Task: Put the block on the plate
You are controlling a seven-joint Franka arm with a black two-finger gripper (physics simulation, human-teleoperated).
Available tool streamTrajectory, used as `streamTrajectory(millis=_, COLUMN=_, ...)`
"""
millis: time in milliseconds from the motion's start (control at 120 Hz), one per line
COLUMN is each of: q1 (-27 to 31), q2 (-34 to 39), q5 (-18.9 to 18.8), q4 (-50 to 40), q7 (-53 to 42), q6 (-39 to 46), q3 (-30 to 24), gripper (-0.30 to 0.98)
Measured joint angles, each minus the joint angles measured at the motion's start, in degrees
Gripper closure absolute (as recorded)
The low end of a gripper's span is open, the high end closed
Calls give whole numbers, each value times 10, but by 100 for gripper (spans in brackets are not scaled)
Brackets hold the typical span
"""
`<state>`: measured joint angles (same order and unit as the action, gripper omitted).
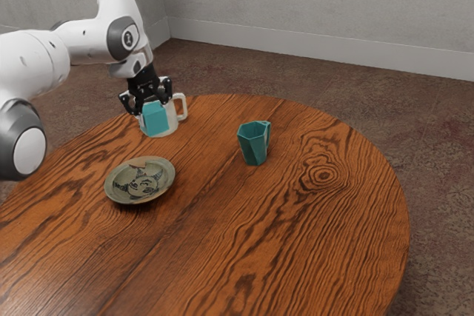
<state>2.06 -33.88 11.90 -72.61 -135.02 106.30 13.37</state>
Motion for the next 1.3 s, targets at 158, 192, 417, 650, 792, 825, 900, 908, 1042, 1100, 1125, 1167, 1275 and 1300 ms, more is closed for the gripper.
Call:
streamTrajectory(millis=158, q1=15, q2=-38, q5=9, q4=7, q7=-15, q6=2, q3=0, gripper=41)
streamTrajectory(millis=192, q1=16, q2=-47, q5=12, q4=9, q7=-17, q6=2, q3=1, gripper=41)
streamTrajectory(millis=417, q1=38, q2=-84, q5=36, q4=19, q7=-33, q6=10, q3=3, gripper=41)
streamTrajectory(millis=650, q1=42, q2=-22, q5=47, q4=-88, q7=-46, q6=45, q3=3, gripper=41)
streamTrajectory(millis=792, q1=46, q2=2, q5=50, q4=-136, q7=-52, q6=75, q3=3, gripper=42)
streamTrajectory(millis=825, q1=46, q2=1, q5=50, q4=-140, q7=-53, q6=81, q3=3, gripper=41)
streamTrajectory(millis=900, q1=45, q2=2, q5=51, q4=-143, q7=-56, q6=91, q3=3, gripper=41)
streamTrajectory(millis=908, q1=45, q2=3, q5=51, q4=-144, q7=-56, q6=92, q3=3, gripper=41)
streamTrajectory(millis=1042, q1=42, q2=14, q5=52, q4=-172, q7=-59, q6=112, q3=2, gripper=40)
streamTrajectory(millis=1100, q1=41, q2=15, q5=52, q4=-178, q7=-61, q6=119, q3=2, gripper=37)
streamTrajectory(millis=1125, q1=40, q2=15, q5=53, q4=-182, q7=-61, q6=122, q3=1, gripper=36)
streamTrajectory(millis=1167, q1=39, q2=15, q5=54, q4=-189, q7=-62, q6=127, q3=-1, gripper=34)
streamTrajectory(millis=1275, q1=35, q2=16, q5=56, q4=-202, q7=-63, q6=137, q3=-5, gripper=29)
streamTrajectory(millis=1300, q1=35, q2=16, q5=57, q4=-203, q7=-63, q6=139, q3=-6, gripper=29)
